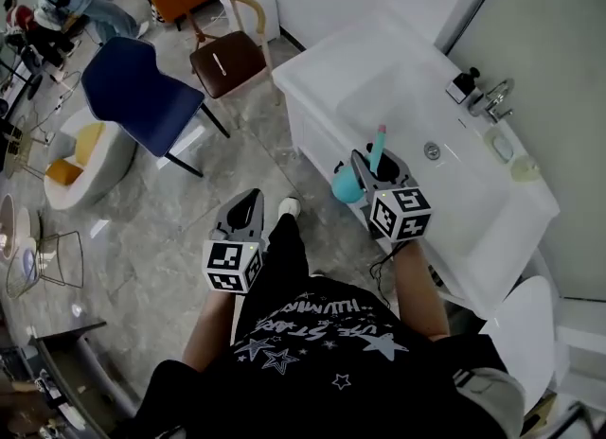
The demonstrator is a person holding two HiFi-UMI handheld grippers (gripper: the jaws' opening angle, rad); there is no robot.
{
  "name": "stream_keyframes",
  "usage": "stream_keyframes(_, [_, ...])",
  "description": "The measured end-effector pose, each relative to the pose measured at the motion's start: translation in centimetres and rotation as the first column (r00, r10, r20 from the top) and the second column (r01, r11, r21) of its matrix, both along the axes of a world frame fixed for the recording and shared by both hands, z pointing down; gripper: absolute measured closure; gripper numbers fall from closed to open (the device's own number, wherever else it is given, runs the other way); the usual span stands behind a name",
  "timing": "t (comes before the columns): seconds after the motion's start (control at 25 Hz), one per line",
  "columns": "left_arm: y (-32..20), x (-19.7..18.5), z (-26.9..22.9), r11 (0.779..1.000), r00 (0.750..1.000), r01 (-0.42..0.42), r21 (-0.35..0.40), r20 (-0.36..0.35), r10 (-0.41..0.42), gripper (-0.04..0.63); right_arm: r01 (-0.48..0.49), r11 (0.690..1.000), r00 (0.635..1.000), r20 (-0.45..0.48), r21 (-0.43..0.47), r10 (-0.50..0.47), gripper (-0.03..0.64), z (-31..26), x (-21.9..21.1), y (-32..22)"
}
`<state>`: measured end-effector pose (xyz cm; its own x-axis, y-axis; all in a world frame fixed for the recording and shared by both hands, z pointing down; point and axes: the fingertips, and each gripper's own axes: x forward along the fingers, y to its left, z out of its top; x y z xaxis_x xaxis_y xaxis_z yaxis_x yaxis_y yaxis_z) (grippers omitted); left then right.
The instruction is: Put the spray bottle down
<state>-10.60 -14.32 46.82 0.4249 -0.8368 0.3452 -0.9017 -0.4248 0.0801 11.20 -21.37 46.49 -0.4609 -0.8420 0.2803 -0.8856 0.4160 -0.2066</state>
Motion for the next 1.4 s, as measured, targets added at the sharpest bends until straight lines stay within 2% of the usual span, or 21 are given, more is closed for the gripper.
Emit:
stream_keyframes(0.24, [-9.9,1.0,-0.1,0.993,0.993,-0.117,0.008,-0.018,0.117,0.58,-0.095,0.994,0.995,-0.023,0.053,0.097,0.468,-2.2,0.6,-7.5])
stream_keyframes(0.52, [-21.0,1.5,-0.3,0.97,0.97,-0.244,-0.019,-0.026,0.244,0.58,-0.232,0.972,0.972,-0.021,0.035,0.233,0.468,-2.1,1.9,-17.0])
stream_keyframes(0.72, [-27.2,1.6,-0.1,0.957,0.957,-0.288,-0.036,-0.036,0.287,0.58,-0.294,0.955,0.953,-0.069,0.034,0.295,0.468,-1.5,2.5,-22.8])
stream_keyframes(1.08, [-33.9,2.5,1.4,0.927,0.93,-0.368,-0.071,-0.037,0.366,0.58,-0.376,0.926,0.913,-0.153,0.045,0.378,0.468,1.0,3.8,-29.7])
stream_keyframes(1.4, [-36.6,3.3,2.6,0.907,0.912,-0.411,-0.098,-0.039,0.409,0.58,-0.416,0.908,0.885,-0.203,0.058,0.418,0.468,2.7,5.0,-32.8])
